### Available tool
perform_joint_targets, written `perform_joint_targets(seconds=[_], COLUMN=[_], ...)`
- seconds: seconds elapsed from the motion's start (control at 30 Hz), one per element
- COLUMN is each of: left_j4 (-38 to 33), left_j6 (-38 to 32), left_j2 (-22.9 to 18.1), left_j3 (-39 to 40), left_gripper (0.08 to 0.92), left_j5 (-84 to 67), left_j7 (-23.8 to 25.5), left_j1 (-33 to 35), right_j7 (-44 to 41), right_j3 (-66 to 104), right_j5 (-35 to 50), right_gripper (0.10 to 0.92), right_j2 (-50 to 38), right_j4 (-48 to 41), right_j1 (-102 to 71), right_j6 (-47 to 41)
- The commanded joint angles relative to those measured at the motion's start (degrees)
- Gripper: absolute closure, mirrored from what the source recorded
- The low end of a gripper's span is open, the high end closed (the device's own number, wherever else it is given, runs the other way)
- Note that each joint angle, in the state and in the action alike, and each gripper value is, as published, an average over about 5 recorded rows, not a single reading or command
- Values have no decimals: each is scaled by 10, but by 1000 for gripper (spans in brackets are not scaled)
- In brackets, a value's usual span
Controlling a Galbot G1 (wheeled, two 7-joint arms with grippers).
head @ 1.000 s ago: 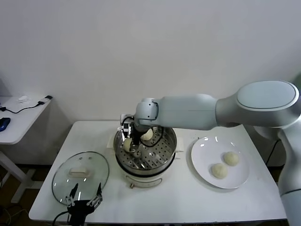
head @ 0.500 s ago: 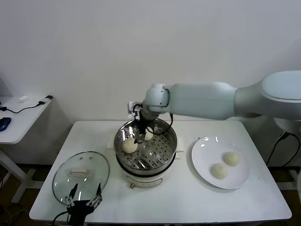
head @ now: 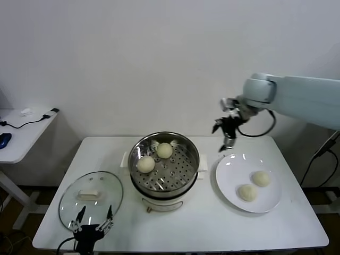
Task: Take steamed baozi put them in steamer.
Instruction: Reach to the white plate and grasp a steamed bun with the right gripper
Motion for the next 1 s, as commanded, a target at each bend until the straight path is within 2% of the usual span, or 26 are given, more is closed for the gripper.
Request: perform_joint_targets(seconds=[0.03,0.5,1.0], left_j4=[1,2,3], left_j6=[1,2,0], left_j2=[-4,-7,-9], left_j3=[-3,-7,-6], left_gripper=[177,177,177], left_j5=[0,0,2], left_j7=[0,0,-1], left_j1=[1,3,8], right_j7=[-13,78,103], right_j3=[-26,123,183], right_j5=[-114,-157,-153], right_gripper=[203,203,203], right_j2=[-133,-136,-102], right_j4=[29,-8,-44], right_j1=[-73,-286,-359], right_j6=[6,-61,-77])
